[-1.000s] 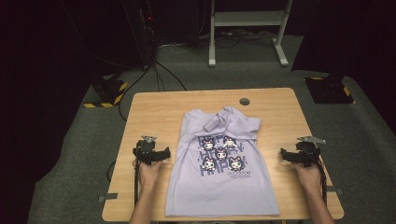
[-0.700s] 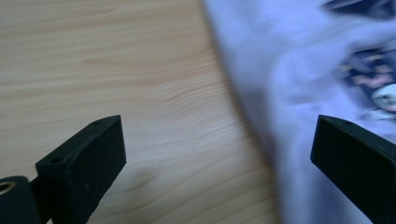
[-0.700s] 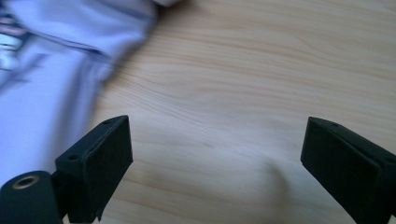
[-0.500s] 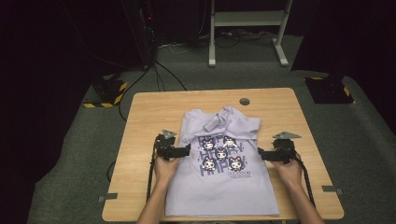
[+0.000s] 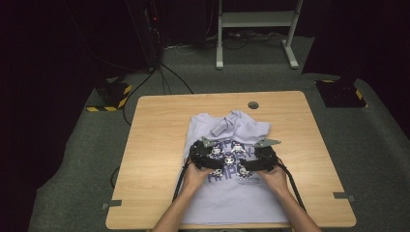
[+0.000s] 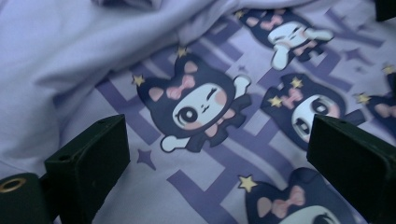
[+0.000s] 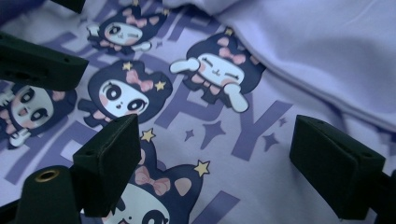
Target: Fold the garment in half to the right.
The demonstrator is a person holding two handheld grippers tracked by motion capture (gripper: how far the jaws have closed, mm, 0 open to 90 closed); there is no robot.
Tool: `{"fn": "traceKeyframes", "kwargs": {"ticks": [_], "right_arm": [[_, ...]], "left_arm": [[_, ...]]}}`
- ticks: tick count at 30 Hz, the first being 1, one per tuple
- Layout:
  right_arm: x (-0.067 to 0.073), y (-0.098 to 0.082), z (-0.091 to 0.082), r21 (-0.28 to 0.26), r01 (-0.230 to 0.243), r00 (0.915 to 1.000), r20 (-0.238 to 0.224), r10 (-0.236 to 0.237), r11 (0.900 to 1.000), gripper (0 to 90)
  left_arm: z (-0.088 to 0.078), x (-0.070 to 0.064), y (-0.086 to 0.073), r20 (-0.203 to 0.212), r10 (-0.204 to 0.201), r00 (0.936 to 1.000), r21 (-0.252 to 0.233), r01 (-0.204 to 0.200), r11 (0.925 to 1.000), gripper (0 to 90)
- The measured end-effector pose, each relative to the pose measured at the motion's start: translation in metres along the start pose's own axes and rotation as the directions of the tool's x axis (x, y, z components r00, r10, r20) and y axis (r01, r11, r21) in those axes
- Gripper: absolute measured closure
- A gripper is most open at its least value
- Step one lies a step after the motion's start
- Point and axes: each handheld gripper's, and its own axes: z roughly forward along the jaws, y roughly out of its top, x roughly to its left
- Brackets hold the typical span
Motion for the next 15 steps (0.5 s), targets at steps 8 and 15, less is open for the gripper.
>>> {"fn": "traceKeyframes", "kwargs": {"ticks": [8,15], "right_arm": [[-0.009,-0.006,0.001,0.039,0.018,0.9967,0.079,-0.021,0.999,16.2],[-0.022,-0.013,-0.011,0.046,-0.002,0.9908,0.135,-0.005,0.999,17.5]], "left_arm": [[-0.006,0.019,-0.011,-0.093,-0.037,0.9949,-0.004,0.037,0.9993,5.6],[-0.02,0.031,-0.021,-0.165,-0.079,0.9831,-0.008,0.079,0.9969,7.7]]}}
